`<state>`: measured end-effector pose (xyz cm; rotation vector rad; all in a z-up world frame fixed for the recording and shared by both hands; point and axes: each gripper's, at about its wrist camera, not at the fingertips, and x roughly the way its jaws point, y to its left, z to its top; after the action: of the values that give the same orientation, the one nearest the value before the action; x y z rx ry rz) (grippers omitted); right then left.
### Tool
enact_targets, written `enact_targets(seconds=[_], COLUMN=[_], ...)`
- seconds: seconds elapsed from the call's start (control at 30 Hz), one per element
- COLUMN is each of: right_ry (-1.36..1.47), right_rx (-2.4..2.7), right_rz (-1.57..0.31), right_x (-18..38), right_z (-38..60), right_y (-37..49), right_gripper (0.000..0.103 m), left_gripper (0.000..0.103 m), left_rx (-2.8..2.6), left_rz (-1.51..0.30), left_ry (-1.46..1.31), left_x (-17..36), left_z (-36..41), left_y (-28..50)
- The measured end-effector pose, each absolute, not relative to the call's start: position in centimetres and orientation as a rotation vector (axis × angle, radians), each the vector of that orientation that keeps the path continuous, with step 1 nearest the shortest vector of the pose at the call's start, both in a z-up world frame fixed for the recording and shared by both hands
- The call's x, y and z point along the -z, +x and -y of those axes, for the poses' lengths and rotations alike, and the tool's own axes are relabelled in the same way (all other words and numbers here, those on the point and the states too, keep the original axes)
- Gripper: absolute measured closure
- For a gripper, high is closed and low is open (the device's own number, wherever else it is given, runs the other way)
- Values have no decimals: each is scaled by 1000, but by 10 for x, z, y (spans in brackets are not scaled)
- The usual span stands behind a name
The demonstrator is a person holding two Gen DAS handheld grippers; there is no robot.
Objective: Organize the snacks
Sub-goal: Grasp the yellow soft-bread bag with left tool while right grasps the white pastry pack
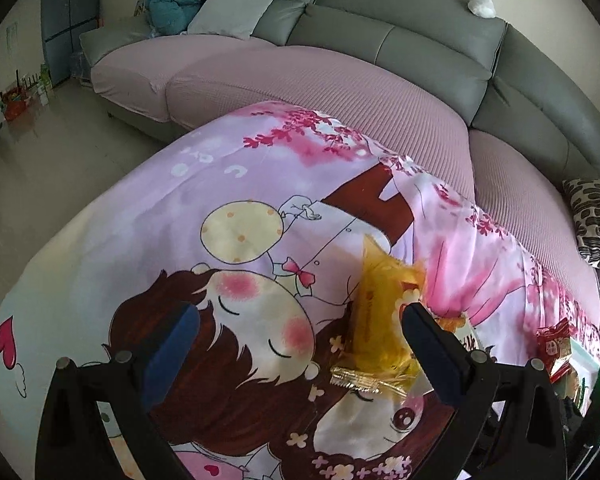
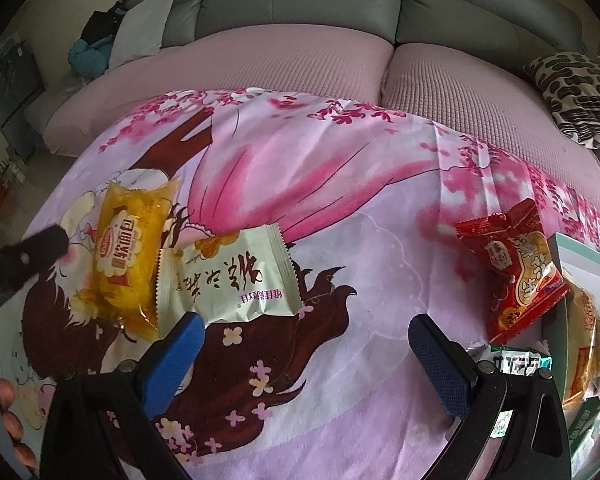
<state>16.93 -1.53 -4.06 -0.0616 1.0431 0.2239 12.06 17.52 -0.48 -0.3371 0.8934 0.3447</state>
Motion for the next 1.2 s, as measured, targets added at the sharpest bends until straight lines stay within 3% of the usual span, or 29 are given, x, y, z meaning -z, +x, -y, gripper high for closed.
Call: enact_targets(seconds=[0.9, 1.2], right_ry=[-110, -119], right_rx=[-232, -242], right_rz=[-1056, -1061], right_x=[46, 49], right_z=[14, 10], right_y=[176, 180], right_gripper=[0, 0], left_gripper=[2, 2], left_rx=[-242, -268], left_rz=[-1026, -1051], left_ry=[-202, -309], left_x=[50, 54], left_z=[-137, -153], left_y=[163, 163])
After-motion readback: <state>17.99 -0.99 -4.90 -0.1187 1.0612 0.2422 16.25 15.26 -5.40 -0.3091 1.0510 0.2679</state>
